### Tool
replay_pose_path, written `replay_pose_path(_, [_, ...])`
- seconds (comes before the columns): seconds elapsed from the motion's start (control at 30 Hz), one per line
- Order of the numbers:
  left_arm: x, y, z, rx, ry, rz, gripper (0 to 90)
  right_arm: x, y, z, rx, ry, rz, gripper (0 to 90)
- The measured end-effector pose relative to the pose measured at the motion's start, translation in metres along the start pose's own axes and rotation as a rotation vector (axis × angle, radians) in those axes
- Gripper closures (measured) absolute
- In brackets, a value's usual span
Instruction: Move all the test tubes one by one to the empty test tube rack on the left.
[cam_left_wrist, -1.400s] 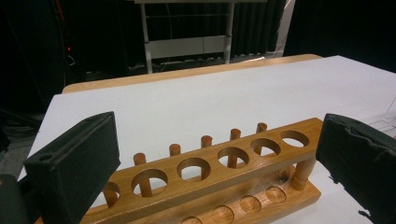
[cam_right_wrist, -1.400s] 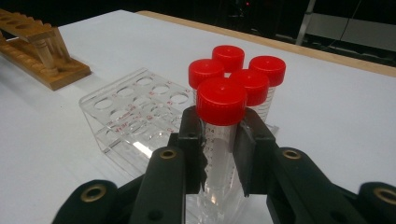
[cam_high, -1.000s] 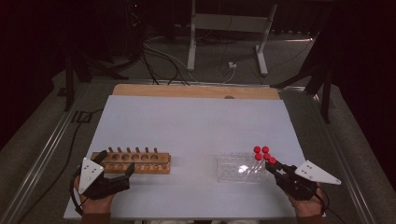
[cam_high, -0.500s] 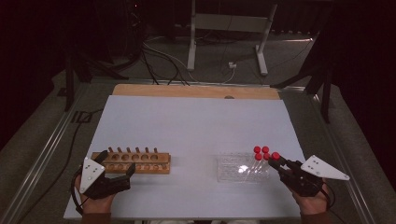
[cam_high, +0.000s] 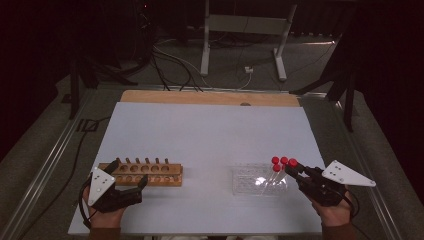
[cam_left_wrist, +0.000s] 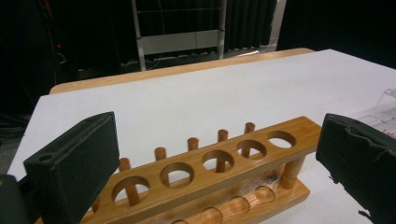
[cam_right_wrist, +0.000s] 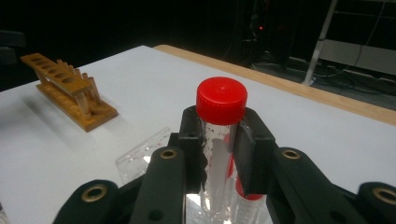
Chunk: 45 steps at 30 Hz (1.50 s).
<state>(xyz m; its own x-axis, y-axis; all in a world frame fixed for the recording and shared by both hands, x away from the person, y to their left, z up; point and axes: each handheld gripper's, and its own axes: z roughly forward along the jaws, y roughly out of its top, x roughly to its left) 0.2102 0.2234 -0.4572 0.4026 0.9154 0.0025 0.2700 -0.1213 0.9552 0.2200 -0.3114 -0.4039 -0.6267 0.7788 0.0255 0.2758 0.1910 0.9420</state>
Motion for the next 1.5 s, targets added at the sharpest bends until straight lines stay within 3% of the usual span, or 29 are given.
replay_pose_path(0.77, [-0.019,0.029,0.019,-0.008,-0.086,0.019,0.5,0.017,0.013,0.044,0.008,0.084,-0.008,74.1])
replay_pose_path(1.5, [-0.065,0.056,0.055,-0.035,-0.214,0.060,0.5,0.043,0.033,0.084,-0.016,0.155,-0.015,74.0])
